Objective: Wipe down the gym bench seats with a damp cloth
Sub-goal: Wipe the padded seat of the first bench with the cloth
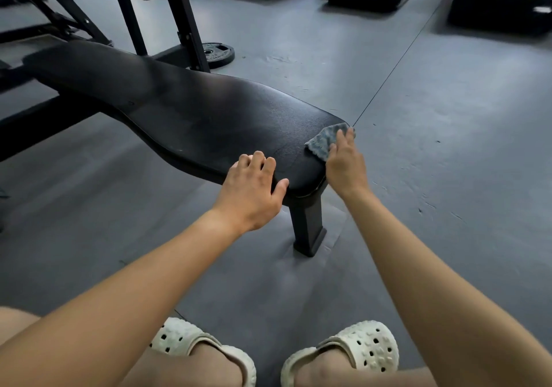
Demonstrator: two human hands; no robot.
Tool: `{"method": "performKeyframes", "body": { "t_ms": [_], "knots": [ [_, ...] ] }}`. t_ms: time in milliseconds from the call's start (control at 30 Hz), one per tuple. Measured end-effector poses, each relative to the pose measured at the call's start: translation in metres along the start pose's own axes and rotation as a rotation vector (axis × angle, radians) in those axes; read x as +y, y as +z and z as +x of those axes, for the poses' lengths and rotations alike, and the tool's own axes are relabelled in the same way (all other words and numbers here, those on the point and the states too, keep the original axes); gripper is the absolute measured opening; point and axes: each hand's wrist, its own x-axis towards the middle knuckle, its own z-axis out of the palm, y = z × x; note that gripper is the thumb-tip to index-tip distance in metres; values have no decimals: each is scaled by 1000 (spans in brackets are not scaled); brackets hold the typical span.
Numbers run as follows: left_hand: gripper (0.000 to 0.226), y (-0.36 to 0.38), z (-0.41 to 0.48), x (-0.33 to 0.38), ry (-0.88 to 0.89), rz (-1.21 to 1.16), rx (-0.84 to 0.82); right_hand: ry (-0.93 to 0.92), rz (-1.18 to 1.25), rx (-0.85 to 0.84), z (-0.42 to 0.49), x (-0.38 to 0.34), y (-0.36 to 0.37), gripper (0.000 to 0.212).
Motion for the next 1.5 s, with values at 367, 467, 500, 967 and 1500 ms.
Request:
{"method": "performKeyframes", "body": {
  "t_ms": [367, 467, 500, 967, 1500],
  "knots": [
    [47, 2, 2, 2, -10, 22, -10, -5, 246, 117, -45, -4, 26, 53],
    [45, 3, 1, 3, -10, 7, 1, -57, 296, 186, -74, -5, 40, 51],
    [45, 3, 0, 3, -11, 6, 3, -70, 293, 198, -79, -5, 43, 50],
    [50, -3, 4, 3, -3, 65, -64, -123, 124, 44, -26, 7, 18, 46],
    [46, -3, 1, -4, 35, 45, -25, -158, 84, -9, -42, 3, 12, 47]
  ]
}}
